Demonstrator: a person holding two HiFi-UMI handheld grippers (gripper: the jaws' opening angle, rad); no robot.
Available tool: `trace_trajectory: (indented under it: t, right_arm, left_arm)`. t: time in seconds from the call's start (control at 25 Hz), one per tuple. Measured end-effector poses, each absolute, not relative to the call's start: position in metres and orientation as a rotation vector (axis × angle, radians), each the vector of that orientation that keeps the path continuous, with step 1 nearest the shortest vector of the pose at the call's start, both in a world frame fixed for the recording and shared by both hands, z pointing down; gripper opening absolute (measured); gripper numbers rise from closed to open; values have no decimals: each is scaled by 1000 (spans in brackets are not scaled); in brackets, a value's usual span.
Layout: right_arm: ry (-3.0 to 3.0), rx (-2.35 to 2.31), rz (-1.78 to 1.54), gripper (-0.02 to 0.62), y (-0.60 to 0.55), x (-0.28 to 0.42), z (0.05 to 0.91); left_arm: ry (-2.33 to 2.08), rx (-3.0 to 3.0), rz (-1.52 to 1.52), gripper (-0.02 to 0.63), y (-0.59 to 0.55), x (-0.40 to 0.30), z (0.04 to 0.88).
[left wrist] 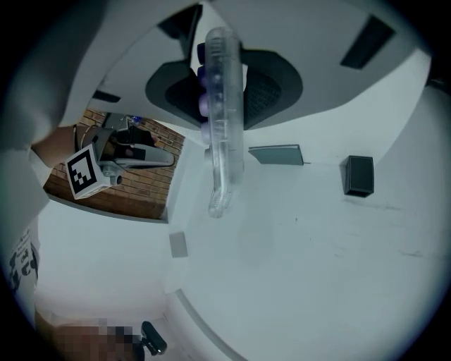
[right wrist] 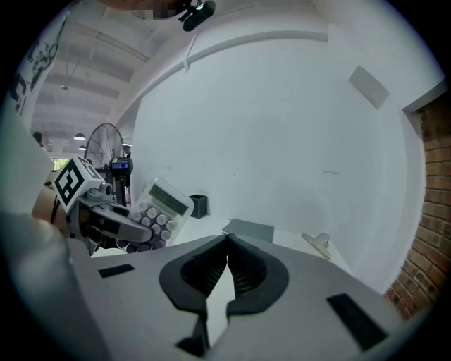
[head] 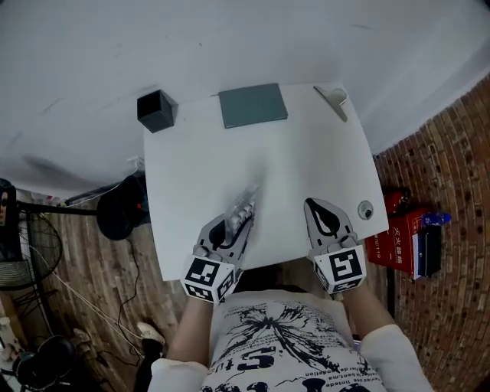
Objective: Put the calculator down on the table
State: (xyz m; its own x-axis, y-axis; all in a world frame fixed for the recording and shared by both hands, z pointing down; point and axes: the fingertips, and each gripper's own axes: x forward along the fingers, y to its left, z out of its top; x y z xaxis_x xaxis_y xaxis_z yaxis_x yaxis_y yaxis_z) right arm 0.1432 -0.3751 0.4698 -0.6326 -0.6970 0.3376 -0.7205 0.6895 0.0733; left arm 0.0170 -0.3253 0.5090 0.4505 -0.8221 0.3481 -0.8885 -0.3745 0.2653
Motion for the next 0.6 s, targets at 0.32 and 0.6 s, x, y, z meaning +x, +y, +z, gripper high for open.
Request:
trace_trajectory:
  t: [0.32, 0.6]
  right_arm:
    - [-2549, 1054, 129, 14, -425, 122, 512]
    - [-2556, 1009, 166, 14, -441, 115, 530]
  left_arm:
    - [-1322, 2118, 209, 141, -369, 20, 586]
    - [-1303, 1996, 218, 143, -377, 19, 621]
